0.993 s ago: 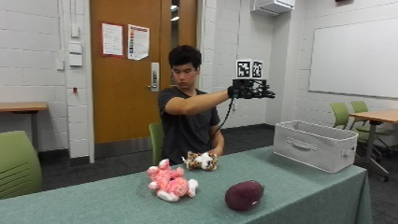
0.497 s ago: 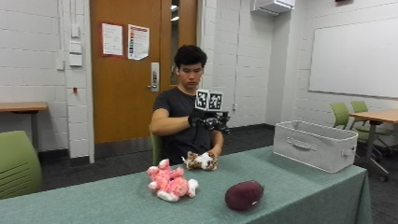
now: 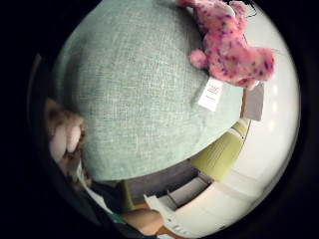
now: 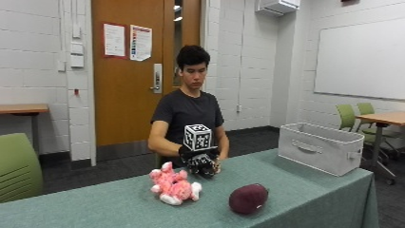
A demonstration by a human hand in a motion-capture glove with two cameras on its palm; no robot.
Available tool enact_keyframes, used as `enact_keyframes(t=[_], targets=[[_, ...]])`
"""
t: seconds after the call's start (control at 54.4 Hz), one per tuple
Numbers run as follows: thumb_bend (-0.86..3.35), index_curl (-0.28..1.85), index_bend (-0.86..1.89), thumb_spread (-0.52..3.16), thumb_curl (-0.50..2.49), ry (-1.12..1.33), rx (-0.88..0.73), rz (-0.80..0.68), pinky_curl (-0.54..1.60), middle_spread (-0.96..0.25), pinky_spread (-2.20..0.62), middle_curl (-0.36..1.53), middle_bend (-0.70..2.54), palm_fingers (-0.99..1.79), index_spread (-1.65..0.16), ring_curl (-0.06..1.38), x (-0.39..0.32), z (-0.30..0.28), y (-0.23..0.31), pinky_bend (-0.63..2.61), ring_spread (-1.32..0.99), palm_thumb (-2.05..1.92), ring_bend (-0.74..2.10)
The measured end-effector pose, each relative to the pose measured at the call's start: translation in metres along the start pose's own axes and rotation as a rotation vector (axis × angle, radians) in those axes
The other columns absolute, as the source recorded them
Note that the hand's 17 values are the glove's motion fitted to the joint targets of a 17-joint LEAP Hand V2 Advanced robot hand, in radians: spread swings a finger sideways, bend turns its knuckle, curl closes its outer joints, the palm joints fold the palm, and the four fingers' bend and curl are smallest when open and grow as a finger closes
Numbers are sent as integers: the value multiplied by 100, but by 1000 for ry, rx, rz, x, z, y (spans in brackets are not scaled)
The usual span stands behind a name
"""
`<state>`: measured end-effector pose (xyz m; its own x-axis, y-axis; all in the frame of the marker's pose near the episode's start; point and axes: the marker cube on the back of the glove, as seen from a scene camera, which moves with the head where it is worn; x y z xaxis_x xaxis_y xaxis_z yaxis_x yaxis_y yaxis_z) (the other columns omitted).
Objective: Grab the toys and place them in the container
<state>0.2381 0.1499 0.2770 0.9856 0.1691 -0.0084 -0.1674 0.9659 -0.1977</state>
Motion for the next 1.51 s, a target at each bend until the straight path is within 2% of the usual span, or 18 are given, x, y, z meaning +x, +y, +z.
enact_keyframes(t=[0.11, 0.129, 0.276, 0.405, 0.478, 0.607, 0.772, 0.901, 1.011, 1.195, 1.269, 1.324, 1.416, 1.508], targets=[[-5, 45, 32, 90, 12, -92, -9, 2, 34, -4, -6, 30, 17, -1, -20, 13, 4, 7, 3, 49, -23, -5, 16], [-8, 45, 30, 89, 12, -101, -11, 0, 34, -4, -5, 31, 17, -7, -20, 13, 5, 7, 3, 49, -23, -10, 15], [4, 44, 23, 112, 19, -115, 50, -9, 35, -5, -12, 33, 20, 17, -20, 17, 6, -4, 1, 53, -27, 11, 27], [20, 43, 22, 132, 27, -139, 166, -32, 35, -10, -23, 33, 19, 54, -24, 20, 8, -20, -2, 62, -34, 37, 41], [26, 43, 18, 134, 32, -155, 218, -27, 37, -13, -30, 35, 24, 92, -26, 23, 11, -38, -13, 71, -38, 48, 54], [25, 39, 8, 117, 42, -137, 204, -34, 37, -27, -42, 46, 55, 132, -29, 39, 4, -70, -33, 64, -43, 58, 97], [19, 44, 22, 97, 51, -94, 253, -83, 40, -33, -47, 59, 86, 135, -32, 47, -35, -155, -72, 70, -40, 60, 109], [16, 51, 33, 87, 57, -61, 369, -181, 41, -34, -48, 63, 93, 132, -33, 49, -124, -250, -93, 72, -39, 60, 116], [13, 57, 40, 82, 62, -63, 429, -308, 42, -34, -49, 65, 97, 129, -33, 50, -204, -296, -95, 74, -39, 60, 119], [11, 63, 41, 79, 69, -82, 450, -604, 42, -34, -48, 67, 101, 124, -33, 51, -365, -332, -84, 77, -37, 61, 123], [9, 66, 41, 79, 71, -89, 468, -605, 42, -34, -49, 67, 102, 122, -33, 51, -427, -340, -82, 78, -37, 62, 123], [9, 67, 40, 78, 73, -132, 471, -701, 42, -34, -49, 67, 103, 121, -33, 50, -473, -344, -73, 79, -37, 62, 123], [7, 69, 39, 78, 75, -142, 472, -785, 42, -34, -49, 68, 103, 120, -33, 50, -474, -341, -110, 79, -38, 62, 122], [6, 72, 38, 78, 78, -136, 467, -916, 41, -34, -49, 68, 104, 121, -34, 49, -498, -328, -108, 79, -37, 63, 122]])
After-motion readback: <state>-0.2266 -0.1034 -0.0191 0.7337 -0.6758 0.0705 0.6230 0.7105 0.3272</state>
